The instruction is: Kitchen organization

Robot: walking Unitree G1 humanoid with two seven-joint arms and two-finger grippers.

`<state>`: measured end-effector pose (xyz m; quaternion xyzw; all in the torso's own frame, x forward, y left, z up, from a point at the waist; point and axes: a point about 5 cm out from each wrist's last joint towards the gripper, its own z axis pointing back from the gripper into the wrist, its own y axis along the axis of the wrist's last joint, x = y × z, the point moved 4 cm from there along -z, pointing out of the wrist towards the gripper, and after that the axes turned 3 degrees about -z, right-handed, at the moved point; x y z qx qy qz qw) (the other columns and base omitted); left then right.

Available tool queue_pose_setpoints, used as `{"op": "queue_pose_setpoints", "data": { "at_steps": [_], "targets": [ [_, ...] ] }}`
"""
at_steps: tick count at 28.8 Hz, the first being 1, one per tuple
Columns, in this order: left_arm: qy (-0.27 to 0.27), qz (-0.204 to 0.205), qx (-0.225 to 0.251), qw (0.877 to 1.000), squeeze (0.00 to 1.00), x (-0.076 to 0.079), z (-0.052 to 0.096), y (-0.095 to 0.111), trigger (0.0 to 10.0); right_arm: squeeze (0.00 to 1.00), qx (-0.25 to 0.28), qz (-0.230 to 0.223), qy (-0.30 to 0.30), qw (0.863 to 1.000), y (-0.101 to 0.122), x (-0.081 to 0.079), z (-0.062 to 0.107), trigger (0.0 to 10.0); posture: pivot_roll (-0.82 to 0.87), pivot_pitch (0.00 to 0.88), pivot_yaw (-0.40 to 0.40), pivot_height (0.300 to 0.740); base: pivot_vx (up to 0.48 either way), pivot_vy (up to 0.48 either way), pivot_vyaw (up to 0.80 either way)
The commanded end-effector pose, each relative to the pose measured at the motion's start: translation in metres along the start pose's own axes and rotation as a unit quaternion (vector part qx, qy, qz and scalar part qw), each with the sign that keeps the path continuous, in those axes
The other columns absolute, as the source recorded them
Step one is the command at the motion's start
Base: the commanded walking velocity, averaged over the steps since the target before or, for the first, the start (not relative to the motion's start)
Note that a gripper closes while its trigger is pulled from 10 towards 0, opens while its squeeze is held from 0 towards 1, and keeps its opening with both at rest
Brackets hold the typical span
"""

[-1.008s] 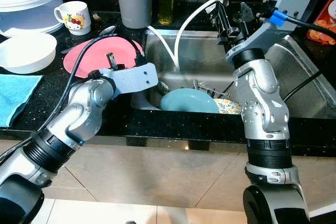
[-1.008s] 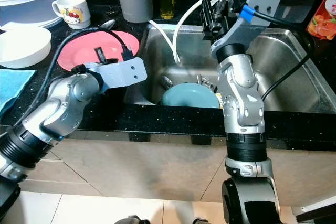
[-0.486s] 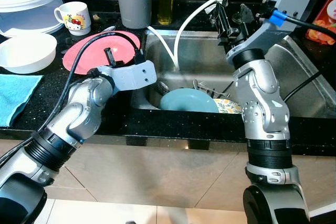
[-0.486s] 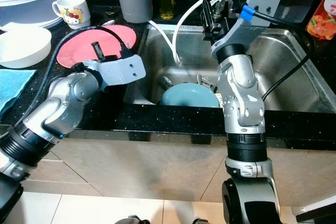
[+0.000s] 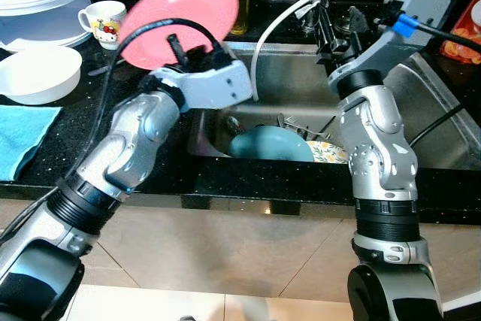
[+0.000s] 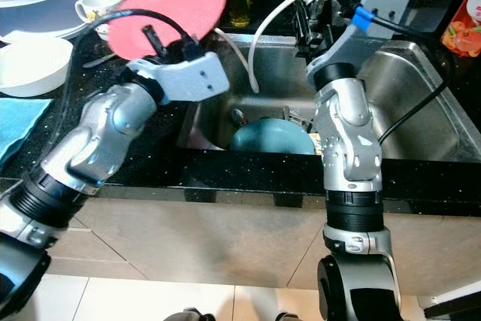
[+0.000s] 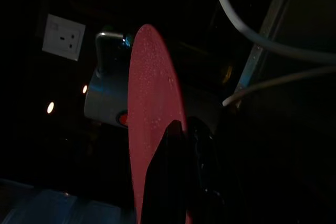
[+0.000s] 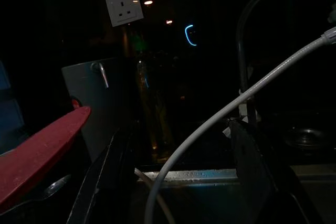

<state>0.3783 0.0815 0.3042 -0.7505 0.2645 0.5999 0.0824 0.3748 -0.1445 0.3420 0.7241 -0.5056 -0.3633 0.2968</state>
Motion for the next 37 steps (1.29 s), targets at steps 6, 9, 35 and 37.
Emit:
{"op": "queue_pose_setpoints", "data": {
  "at_steps": [6,9,35,37],
  "targets": [
    [0.039,0.012,0.037,0.998,0.0,-0.012,-0.002,0.014,10.0,0.0,0.007,-0.004,0.0,1.0,0.006,-0.001,0.001,10.0,0.17,0.095,0.017,0.74,0.0,0.0,0.0],
    [0.05,0.01,0.049,0.998,0.0,-0.015,-0.002,0.017,10.0,0.0,0.008,-0.013,-0.001,1.0,0.008,0.0,0.0,10.0,0.17,0.093,0.018,0.74,0.0,0.0,0.0],
    [0.035,0.001,0.092,0.995,0.0,-0.01,-0.004,0.029,10.0,0.0,-0.024,-0.121,0.008,0.992,0.004,-0.002,0.0,10.0,0.13,0.092,0.008,0.74,0.0,0.0,0.0],
    [0.04,0.006,0.102,0.994,0.0,-0.012,-0.005,0.034,10.0,0.0,-0.027,-0.129,0.014,0.991,0.003,-0.004,0.0,10.0,0.13,0.089,0.008,0.74,0.0,0.0,0.0]
  ]
}}
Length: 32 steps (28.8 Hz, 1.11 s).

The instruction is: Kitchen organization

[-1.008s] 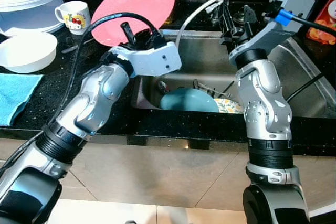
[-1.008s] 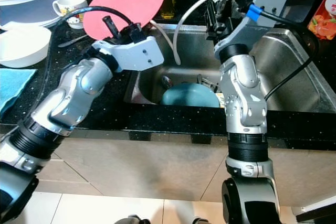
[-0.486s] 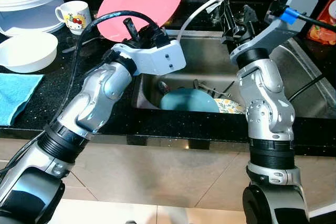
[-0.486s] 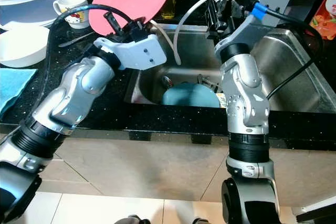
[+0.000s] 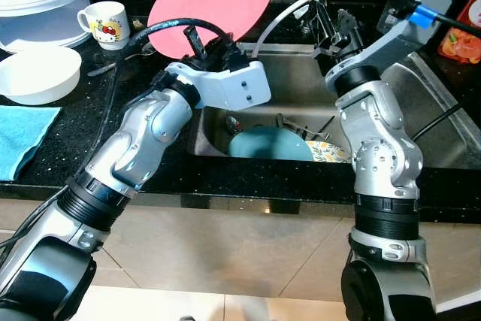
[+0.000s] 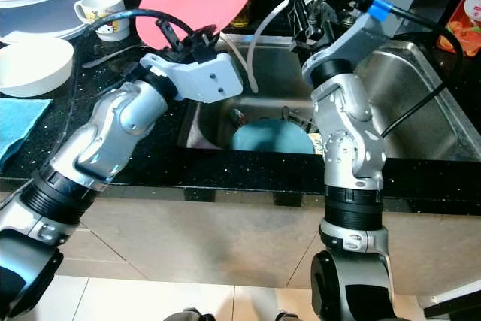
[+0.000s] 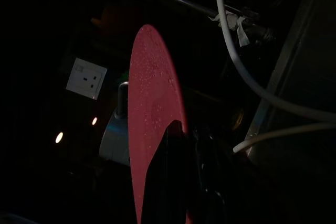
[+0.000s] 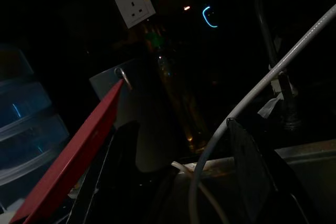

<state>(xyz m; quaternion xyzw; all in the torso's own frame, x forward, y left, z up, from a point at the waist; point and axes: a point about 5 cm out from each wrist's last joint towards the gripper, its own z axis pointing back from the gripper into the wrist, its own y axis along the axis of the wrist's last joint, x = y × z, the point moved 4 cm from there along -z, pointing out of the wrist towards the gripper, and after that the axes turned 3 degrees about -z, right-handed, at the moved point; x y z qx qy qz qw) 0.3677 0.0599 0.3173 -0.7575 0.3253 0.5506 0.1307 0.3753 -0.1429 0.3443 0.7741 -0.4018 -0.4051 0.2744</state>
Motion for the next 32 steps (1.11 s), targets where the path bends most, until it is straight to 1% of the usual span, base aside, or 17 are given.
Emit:
{"op": "queue_pose_setpoints", "data": {
  "at_steps": [1,6,10,11,13,17,19,20,22,23,24,25,26,29,32],
  "targets": [
    [0.008,-0.004,0.02,1.0,0.0,-0.005,-0.003,0.009,10.0,0.0,-0.001,-0.012,0.01,1.0,0.001,-0.003,0.002,10.0,0.13,0.089,0.008,0.74,0.0,0.0,0.0],
    [0.008,-0.005,0.028,1.0,0.0,-0.004,-0.003,0.011,10.0,0.0,-0.007,-0.033,0.022,0.999,-0.001,-0.007,0.003,10.0,0.13,0.082,0.009,0.74,0.0,0.0,0.0],
    [0.002,-0.007,0.041,0.999,0.0,-0.002,-0.002,0.015,10.0,0.0,-0.008,-0.082,0.037,0.996,0.002,-0.01,0.004,10.0,0.14,0.076,0.009,0.74,0.0,0.0,0.0],
    [-0.003,-0.003,0.057,0.998,0.0,0.001,-0.001,0.022,10.0,0.0,-0.007,-0.097,0.045,0.994,0.003,-0.012,0.004,10.0,0.14,0.076,0.009,0.74,0.0,0.0,0.0],
    [-0.004,-0.001,0.071,0.997,0.0,0.002,0.001,0.028,10.0,0.0,-0.01,-0.092,0.047,0.995,0.003,-0.012,0.005,10.0,0.14,0.07,0.01,0.74,0.0,0.0,0.0],
    [-0.005,0.001,0.073,0.997,0.0,0.003,0.001,0.03,10.0,0.0,-0.012,-0.086,0.047,0.995,0.003,-0.011,0.005,10.0,0.14,0.07,0.01,0.74,0.0,0.0,0.0],
    [-0.008,0.0,0.082,0.997,0.0,0.004,0.002,0.033,10.0,0.0,-0.02,-0.107,0.051,0.993,0.001,-0.012,0.005,10.0,0.13,0.066,0.009,0.74,0.0,0.0,0.0],
    [-0.008,0.0,0.082,0.997,0.0,0.004,0.002,0.033,10.0,0.0,-0.02,-0.107,0.051,0.993,0.001,-0.012,0.005,10.0,0.13,0.066,0.009,0.74,0.0,0.0,0.0],
    [-0.016,0.001,0.097,0.995,0.0,0.008,0.003,0.038,10.0,0.0,-0.043,-0.144,0.063,0.987,-0.005,-0.013,0.007,10.0,0.14,0.067,0.009,0.74,0.0,0.0,0.0],
    [-0.016,0.001,0.097,0.995,0.0,0.008,0.003,0.038,10.0,0.0,-0.043,-0.144,0.063,0.987,-0.005,-0.013,0.007,10.0,0.14,0.067,0.009,0.74,0.0,0.0,0.0],
    [-0.021,0.002,0.104,0.994,0.0,0.01,0.004,0.04,10.0,0.0,-0.052,-0.156,0.068,0.984,-0.007,-0.013,0.008,10.0,0.14,0.067,0.009,0.74,0.0,0.0,0.0],
    [-0.03,0.005,0.115,0.993,0.0,0.013,0.007,0.044,10.0,0.0,-0.061,-0.171,0.085,0.98,-0.007,-0.017,0.01,10.0,0.13,0.074,0.009,0.74,0.0,0.0,0.0],
    [-0.03,0.005,0.115,0.993,0.0,0.013,0.007,0.044,10.0,0.0,-0.061,-0.171,0.085,0.98,-0.007,-0.017,0.01,10.0,0.13,0.074,0.009,0.74,0.0,0.0,0.0],
    [-0.049,0.005,0.14,0.989,0.0,0.02,0.013,0.051,10.0,0.0,-0.084,-0.199,0.112,0.97,-0.007,-0.021,0.013,10.0,0.13,0.08,0.007,0.74,0.0,0.0,0.0],
    [-0.06,0.002,0.154,0.986,0.0,0.024,0.016,0.055,10.0,0.0,-0.112,-0.211,0.103,0.966,-0.011,-0.016,0.014,10.0,0.12,0.084,0.007,0.74,0.0,0.0,0.0]
  ]
}}
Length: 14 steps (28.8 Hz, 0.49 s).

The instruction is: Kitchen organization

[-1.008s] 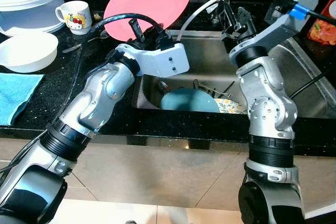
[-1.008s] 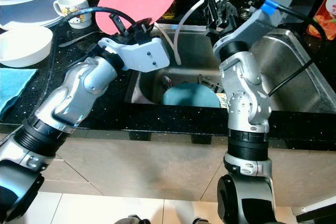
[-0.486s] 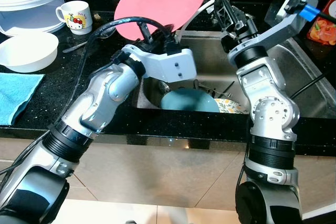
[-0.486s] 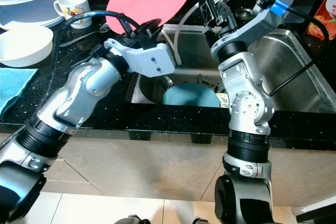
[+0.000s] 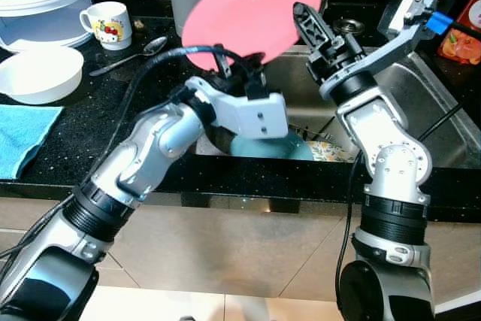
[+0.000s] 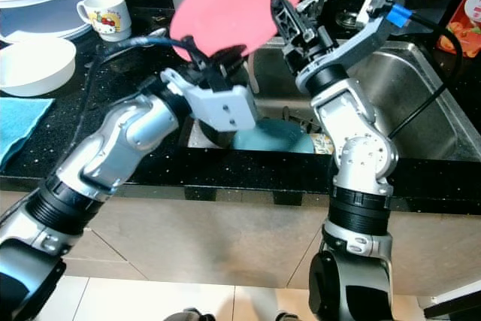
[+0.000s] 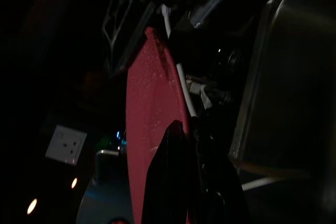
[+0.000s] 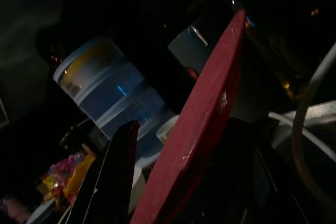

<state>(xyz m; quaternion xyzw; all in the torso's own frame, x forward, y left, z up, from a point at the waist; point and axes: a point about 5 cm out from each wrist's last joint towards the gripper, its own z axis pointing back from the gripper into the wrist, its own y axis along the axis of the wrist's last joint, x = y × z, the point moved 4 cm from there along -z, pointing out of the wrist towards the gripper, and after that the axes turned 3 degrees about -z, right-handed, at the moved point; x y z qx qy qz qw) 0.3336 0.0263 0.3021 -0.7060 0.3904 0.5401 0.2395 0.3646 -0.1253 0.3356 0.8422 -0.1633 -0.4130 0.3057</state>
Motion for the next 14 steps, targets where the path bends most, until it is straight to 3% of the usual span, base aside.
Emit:
{"op": "queue_pose_setpoints", "data": {
  "at_steps": [1,2,4,5,6,7,14],
  "targets": [
    [-0.016,-0.002,0.029,0.999,0.0,0.0061,0.0011,0.0118,10.0,0.0,-0.01,-0.013,-0.001,1.0,-0.0003,0.0005,0.0019,9.3,0.12,0.084,0.007,0.74,0.0,0.0,0.0],
    [-0.019,-0.002,0.034,0.999,0.0,0.0077,0.0015,0.013,10.0,0.0,-0.016,-0.016,-0.006,1.0,-0.0003,0.0029,0.0027,7.5,0.12,0.086,0.007,0.74,0.0,0.0,0.0],
    [-0.02,-0.002,0.035,0.999,0.0,0.0078,0.0017,0.0132,10.0,0.0,-0.02,-0.016,-0.008,1.0,-0.0005,0.0036,0.003,7.5,0.12,0.086,0.007,0.74,0.0,0.0,0.0],
    [-0.019,-0.002,0.035,0.999,0.0,0.0078,0.0017,0.0134,10.0,0.0,-0.024,-0.016,-0.011,1.0,-0.0013,0.0047,0.0033,3.2,0.12,0.089,0.006,0.74,0.0,0.0,0.0],
    [-0.019,-0.002,0.035,0.999,0.0,0.0078,0.0017,0.0134,10.0,0.0,-0.024,-0.016,-0.011,1.0,-0.0013,0.0047,0.0033,3.2,0.12,0.089,0.006,0.74,0.0,0.0,0.0],
    [-0.02,-0.003,0.036,0.999,0.0,0.0078,0.0017,0.0136,10.0,0.0,-0.028,-0.018,-0.014,0.999,-0.0024,0.0058,0.0036,0.0,0.12,0.089,0.006,0.74,0.0,0.0,0.0],
    [-0.024,-0.017,0.045,0.999,0.0,0.0092,0.0026,0.015,10.0,0.0,-0.042,-0.02,-0.024,0.999,-0.0059,0.0098,0.0041,0.0,0.12,0.094,0.005,0.74,0.0,0.0,0.0]
  ]
}}
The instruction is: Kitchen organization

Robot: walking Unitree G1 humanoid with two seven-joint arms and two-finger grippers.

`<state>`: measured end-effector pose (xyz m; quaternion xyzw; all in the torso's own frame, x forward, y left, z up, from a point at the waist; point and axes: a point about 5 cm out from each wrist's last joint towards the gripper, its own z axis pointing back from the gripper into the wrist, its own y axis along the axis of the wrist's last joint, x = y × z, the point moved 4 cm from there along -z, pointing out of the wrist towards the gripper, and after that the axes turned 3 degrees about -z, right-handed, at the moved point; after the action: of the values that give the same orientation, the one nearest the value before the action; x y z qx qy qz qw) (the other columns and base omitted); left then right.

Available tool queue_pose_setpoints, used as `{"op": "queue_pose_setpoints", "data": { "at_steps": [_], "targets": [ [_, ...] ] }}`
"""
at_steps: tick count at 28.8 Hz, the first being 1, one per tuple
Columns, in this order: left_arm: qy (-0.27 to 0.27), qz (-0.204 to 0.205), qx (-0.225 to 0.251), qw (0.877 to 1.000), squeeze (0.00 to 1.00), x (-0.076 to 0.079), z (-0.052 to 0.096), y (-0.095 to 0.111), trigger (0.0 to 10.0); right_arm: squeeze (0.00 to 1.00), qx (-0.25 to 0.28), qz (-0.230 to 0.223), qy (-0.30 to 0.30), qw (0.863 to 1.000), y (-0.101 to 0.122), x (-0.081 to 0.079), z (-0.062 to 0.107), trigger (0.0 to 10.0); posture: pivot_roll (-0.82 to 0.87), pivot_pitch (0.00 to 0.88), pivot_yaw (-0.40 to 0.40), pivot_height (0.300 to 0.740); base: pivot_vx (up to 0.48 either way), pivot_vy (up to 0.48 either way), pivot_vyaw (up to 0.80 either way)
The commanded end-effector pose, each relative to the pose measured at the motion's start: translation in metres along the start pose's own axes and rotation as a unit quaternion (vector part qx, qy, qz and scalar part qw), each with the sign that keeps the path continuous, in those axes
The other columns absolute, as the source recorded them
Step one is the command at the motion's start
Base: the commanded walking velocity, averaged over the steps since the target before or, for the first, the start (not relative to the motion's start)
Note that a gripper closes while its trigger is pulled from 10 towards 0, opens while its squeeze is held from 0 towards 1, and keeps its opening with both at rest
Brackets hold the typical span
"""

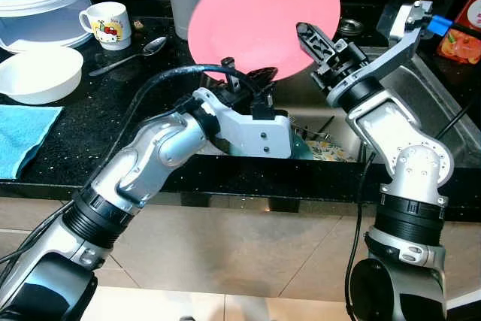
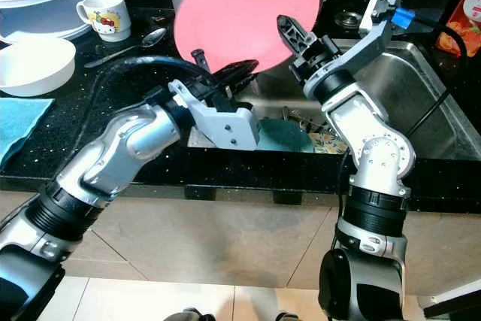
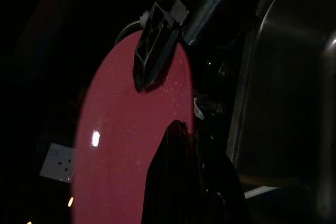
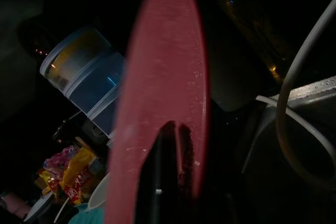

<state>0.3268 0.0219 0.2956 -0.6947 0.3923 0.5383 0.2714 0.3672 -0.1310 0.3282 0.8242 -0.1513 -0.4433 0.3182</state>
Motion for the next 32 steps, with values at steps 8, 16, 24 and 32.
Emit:
{"op": "queue_pose_setpoints", "data": {
  "at_steps": [8,16,24,32],
  "targets": [
    [-0.008,0.0,0.015,1.0,0.0,0.003,0.0,0.006,10.0,0.0,-0.02,-0.004,-0.011,1.0,-0.006,0.005,0.0,0.0,0.12,0.095,0.005,0.74,0.0,0.0,0.0],
    [-0.012,0.052,0.019,0.998,1.0,0.001,0.0,0.008,10.0,0.0,-0.016,0.006,-0.016,1.0,-0.004,0.006,-0.001,10.0,0.12,0.097,0.006,0.74,0.0,0.0,0.0],
    [0.004,0.121,0.038,0.992,0.0,-0.006,0.001,0.02,10.0,0.0,0.004,0.019,-0.059,0.998,0.002,0.022,-0.001,10.0,0.13,0.098,0.009,0.74,0.0,0.0,0.0],
    [-0.006,0.195,0.046,0.98,0.0,-0.005,0.002,0.027,10.0,0.0,0.074,0.044,-0.143,0.986,0.025,0.051,0.003,10.0,0.13,0.098,0.009,0.74,0.0,0.0,0.0]
  ]
}}
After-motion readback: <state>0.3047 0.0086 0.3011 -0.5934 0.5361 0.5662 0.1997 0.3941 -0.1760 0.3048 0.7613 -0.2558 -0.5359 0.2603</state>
